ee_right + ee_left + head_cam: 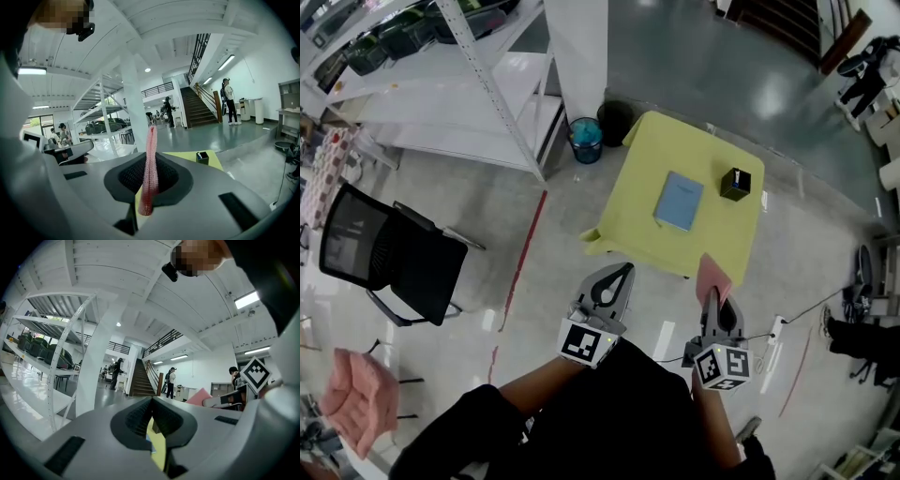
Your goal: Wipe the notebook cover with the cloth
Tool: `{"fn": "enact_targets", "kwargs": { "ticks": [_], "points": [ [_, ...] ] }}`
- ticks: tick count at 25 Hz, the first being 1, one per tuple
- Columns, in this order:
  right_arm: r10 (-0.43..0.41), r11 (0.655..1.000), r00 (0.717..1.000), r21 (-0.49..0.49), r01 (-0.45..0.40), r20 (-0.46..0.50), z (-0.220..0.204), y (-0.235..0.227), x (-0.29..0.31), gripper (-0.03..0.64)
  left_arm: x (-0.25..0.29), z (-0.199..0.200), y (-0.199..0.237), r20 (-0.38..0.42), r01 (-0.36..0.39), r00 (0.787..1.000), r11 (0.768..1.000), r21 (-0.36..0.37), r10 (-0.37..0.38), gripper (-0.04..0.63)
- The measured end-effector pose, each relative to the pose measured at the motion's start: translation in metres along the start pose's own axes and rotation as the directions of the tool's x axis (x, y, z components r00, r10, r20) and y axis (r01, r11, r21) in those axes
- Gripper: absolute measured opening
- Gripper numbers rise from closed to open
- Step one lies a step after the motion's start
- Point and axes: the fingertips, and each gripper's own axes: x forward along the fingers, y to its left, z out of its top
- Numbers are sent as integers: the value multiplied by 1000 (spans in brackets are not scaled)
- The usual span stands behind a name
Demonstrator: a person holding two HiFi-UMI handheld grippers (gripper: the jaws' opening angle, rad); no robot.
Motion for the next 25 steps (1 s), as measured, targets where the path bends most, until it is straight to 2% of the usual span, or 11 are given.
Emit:
{"fn": "enact_targets", "kwargs": {
  "ticks": [5,10,16,21,25],
  "points": [
    [-31,1000,998,4,31,-53,7,0,45,38,24,-1,37,-7,0,1000,1000,-17,-1,6],
    [-41,999,997,22,42,-62,6,-6,77,38,47,-15,58,-44,43,998,999,-4,-43,6],
    [-36,989,997,138,45,-68,4,-30,110,38,83,-19,65,-59,57,997,998,-27,-58,6],
    [8,981,996,193,9,-85,7,-55,152,38,126,-31,76,-87,31,996,997,-70,-37,6],
    [81,965,995,256,-63,-62,16,-80,201,38,174,-41,91,-112,-2,994,999,-33,-1,6]
  ]
}}
